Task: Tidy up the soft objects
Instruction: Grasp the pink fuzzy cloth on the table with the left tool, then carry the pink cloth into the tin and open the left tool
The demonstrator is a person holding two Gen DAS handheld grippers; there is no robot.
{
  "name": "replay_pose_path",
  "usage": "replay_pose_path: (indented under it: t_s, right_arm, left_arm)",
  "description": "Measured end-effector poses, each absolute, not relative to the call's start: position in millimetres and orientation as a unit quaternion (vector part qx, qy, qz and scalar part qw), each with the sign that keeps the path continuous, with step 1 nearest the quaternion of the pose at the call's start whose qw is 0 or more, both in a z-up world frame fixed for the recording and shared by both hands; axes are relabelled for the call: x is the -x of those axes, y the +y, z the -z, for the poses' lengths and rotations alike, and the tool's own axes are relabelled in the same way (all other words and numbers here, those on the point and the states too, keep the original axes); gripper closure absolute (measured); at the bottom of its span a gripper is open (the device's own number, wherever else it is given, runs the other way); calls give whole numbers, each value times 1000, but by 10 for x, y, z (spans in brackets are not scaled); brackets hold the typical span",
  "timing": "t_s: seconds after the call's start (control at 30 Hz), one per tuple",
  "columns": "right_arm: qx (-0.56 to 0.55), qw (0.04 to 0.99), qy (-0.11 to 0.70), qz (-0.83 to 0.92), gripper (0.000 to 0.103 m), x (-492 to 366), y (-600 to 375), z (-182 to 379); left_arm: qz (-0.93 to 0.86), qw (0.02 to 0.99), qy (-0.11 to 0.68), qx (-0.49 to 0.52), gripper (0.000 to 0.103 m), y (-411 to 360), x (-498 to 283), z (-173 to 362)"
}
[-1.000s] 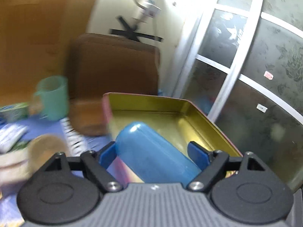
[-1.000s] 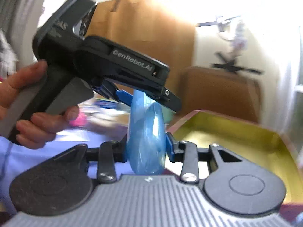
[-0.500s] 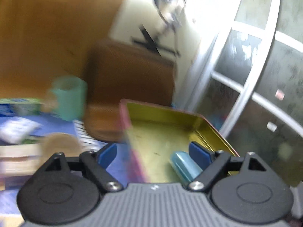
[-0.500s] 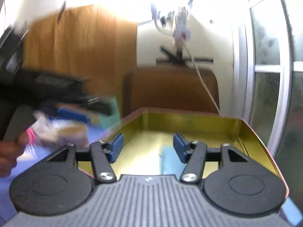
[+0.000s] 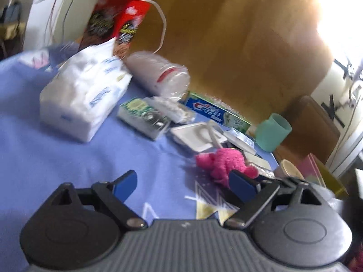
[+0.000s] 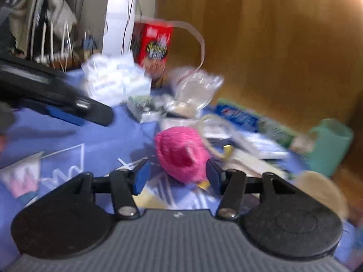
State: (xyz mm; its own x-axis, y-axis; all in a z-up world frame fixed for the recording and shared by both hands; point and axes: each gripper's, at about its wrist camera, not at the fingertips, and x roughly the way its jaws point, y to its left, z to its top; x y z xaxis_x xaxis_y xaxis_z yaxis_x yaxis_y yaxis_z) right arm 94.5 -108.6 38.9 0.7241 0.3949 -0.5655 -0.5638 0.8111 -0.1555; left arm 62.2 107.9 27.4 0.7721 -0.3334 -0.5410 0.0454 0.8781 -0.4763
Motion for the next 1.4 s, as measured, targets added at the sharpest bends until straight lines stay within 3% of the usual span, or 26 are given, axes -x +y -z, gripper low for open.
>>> replay_pose_path:
  t_s: [0.07, 0.1, 0.2, 0.33, 0.4, 0.43, 0.53, 0.83, 1.0, 1.07, 1.13, 1.17, 1.3, 1.4]
  right_arm:
    - [166, 919, 266, -238, 52, -896, -1009, -152]
    - [173, 921, 264, -229, 70, -895, -1009, -107]
    - [123, 925, 272, -235, 70, -685, -1199, -194]
    - [138, 927, 245, -248, 70, 18, -1452, -242]
    - [136, 925, 248, -253, 70, 287, -1583, -218]
    - [135, 923, 247, -261, 70, 422, -1706, -190]
    - [148, 935, 224, -230, 70, 721, -1852, -153]
    - [99, 984, 140, -51, 69, 1202, -2927, -521]
    - [73, 986, 146, 46, 64, 1072, -3469, -600]
    - [68, 982, 162, 70, 49, 952, -3591, -536]
    - [54, 982, 167, 74, 26, 850, -3664, -490]
    - [48, 983, 162, 78, 25, 833, -3677, -484]
    - [19, 988, 98, 114, 27, 1052, -3597, -525]
    - [1, 995, 69, 76, 44, 1060, -3400, -613]
  left_arm:
    - [112, 908, 328, 237, 13, 1101, -639, -233]
    - [117, 904, 332, 241, 13, 1069, -649, -219]
    - [150, 890, 346, 255, 17, 960, -623, -176]
    - [202, 874, 360, 256, 24, 692, -470, -166]
    - [232, 865, 369, 248, 39, 500, -384, -152]
    - [248, 860, 378, 238, 54, 366, -349, -132]
    - [272, 857, 382, 214, 55, 29, -265, -166]
    - [418, 835, 336, 123, 54, -1642, -261, -858]
    - [423, 839, 328, 94, 40, -2437, -348, -883]
    - [403, 849, 331, 83, 34, -2591, -413, -820]
    - [392, 853, 335, 85, 34, -2563, -435, -810]
    - [394, 854, 329, 90, 32, -2458, -413, -813]
    - [362, 877, 303, 89, 25, -1754, -330, -808]
    - [297, 905, 295, 76, 25, -1069, -282, -688]
